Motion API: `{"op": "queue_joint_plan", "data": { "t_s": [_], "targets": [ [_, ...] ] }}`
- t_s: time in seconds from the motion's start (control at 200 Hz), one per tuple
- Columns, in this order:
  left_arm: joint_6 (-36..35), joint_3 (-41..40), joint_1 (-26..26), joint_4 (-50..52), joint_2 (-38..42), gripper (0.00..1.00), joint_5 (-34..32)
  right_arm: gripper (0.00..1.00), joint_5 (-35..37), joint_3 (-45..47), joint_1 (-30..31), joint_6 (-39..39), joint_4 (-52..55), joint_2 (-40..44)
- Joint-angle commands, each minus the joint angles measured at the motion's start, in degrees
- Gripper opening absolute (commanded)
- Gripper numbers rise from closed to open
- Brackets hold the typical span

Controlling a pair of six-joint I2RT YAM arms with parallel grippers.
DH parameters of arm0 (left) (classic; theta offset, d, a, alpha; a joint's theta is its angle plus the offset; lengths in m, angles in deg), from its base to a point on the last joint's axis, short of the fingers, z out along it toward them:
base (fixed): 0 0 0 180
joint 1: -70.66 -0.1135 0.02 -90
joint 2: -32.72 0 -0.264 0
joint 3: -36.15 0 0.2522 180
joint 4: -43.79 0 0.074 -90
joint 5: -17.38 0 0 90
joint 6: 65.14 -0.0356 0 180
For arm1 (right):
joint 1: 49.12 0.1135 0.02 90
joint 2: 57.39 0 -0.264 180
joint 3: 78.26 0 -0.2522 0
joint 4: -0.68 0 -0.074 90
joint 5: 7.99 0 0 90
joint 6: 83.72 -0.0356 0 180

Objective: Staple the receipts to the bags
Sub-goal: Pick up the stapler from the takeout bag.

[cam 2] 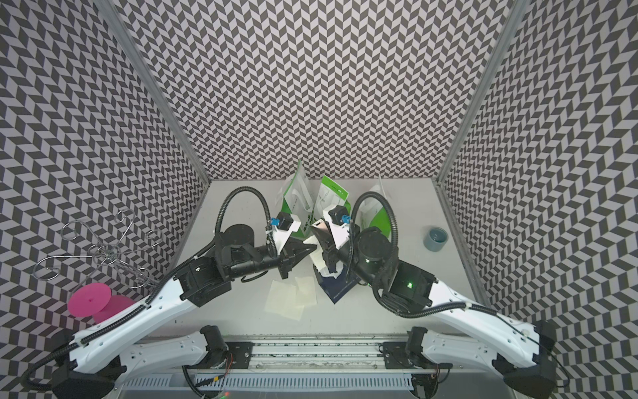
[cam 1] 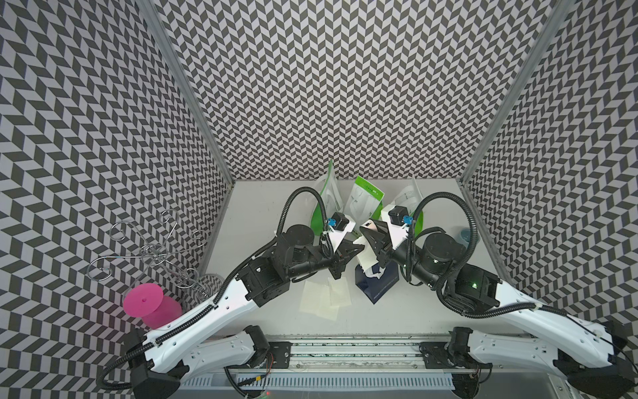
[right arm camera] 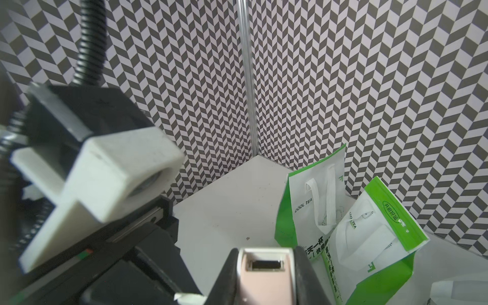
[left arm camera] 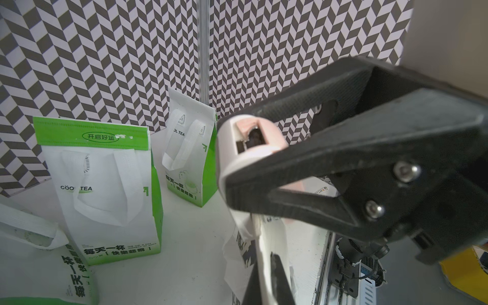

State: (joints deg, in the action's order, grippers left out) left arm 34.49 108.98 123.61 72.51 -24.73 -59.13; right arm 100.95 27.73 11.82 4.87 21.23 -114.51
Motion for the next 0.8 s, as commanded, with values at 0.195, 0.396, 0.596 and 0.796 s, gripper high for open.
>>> {"op": "queue_joint_plan", "data": {
  "t_s": [0.195, 0.396, 0.596, 0.796],
  "targets": [
    [2.9, 0.1, 0.5, -1.0, 0.9, 0.0, -3.4, 0.0, 8.1, -1.1, -4.4, -7.9, -5.9, 3.3],
    [2.6, 0.0, 0.5, -0.7, 1.0, 0.0, -4.3, 0.0, 6.5, -0.1, -6.3, -9.3, -4.4, 4.9],
    [4.5, 1.0, 0.4, 3.3, 2.1, 0.0, -14.0, 0.0, 8.0, 3.3, -7.9, -11.9, -1.5, 7.6],
    [10.3, 3.3, 0.4, 16.3, 5.4, 0.0, -21.2, 0.0, 8.0, 7.0, -8.3, -13.1, -0.5, 10.2]
  ]
}}
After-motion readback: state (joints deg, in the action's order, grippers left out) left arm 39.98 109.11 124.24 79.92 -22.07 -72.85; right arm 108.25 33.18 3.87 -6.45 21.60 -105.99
